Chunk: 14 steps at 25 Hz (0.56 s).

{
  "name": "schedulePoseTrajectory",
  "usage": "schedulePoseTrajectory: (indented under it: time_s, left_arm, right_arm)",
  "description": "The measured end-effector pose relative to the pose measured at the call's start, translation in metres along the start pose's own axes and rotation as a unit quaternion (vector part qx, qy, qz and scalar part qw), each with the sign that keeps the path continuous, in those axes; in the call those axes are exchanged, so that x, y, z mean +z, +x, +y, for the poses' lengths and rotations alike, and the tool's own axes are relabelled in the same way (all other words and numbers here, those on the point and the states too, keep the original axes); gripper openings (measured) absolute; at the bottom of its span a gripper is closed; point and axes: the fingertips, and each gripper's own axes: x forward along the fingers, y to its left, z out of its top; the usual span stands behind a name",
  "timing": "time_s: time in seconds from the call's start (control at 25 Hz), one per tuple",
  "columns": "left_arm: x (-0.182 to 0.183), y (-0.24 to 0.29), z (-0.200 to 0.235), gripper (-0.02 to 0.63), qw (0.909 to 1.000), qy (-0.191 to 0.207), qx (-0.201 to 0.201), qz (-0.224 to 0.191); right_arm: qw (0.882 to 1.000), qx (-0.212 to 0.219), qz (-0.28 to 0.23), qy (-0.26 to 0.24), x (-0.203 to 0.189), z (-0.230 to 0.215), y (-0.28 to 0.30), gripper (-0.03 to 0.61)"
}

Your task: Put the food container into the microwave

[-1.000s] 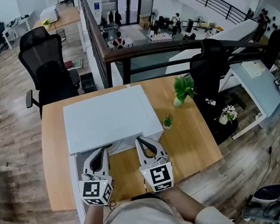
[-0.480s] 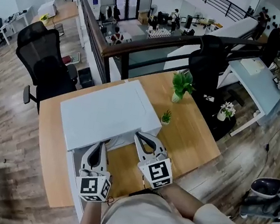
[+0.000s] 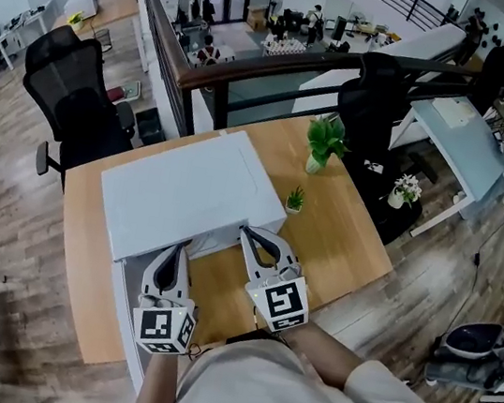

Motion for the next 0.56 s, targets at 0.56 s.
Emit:
schedulePoseTrajectory:
  time_s: [0.56]
  left_arm:
    - [-0.0020,0.0080,-0.0030,0.012,1.0000,0.002,-0.003,0.008]
  right_arm:
    - [1.000,0.006,0.002,0.014,-0.0069,-0.0032,0.0046,0.003]
